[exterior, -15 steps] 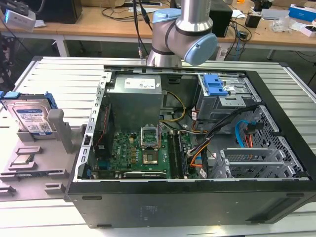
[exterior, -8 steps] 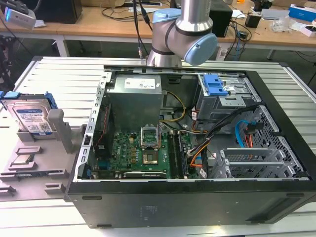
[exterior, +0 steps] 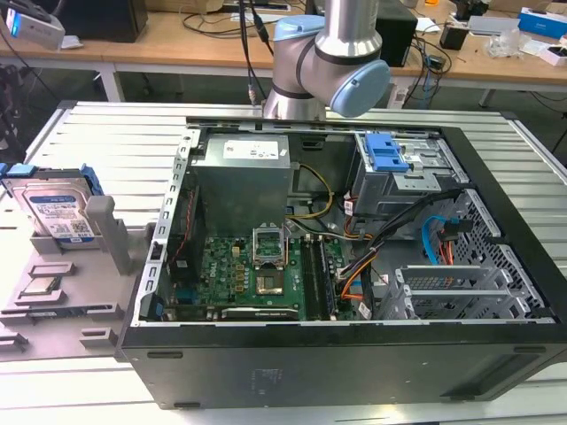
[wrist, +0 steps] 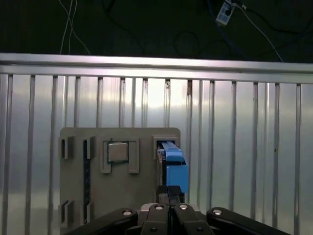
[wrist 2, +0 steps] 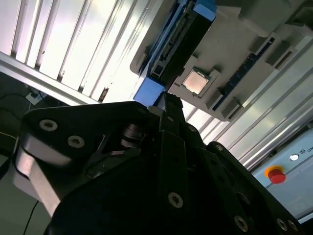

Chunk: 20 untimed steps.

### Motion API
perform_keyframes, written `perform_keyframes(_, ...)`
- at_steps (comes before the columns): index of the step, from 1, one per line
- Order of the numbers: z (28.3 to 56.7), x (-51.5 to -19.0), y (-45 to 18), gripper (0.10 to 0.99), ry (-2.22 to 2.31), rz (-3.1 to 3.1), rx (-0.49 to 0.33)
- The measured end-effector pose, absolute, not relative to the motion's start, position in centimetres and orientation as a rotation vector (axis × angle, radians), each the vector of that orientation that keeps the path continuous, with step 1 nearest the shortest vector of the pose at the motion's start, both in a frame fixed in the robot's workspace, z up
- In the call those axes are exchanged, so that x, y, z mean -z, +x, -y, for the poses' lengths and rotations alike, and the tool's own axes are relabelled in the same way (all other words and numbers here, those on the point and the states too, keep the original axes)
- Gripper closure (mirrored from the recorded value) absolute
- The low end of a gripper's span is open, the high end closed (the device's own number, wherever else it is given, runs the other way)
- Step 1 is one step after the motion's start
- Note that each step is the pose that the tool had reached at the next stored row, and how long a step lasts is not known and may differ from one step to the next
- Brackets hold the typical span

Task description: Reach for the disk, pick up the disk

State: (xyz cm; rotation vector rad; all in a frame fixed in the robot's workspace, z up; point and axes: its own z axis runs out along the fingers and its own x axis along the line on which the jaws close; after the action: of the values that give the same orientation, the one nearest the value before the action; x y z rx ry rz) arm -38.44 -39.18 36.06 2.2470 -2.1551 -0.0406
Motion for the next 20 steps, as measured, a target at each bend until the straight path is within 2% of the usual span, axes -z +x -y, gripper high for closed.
perform_keyframes(20,39.18,-36.06,-38.44,0.980,2.361,2.027,0.038)
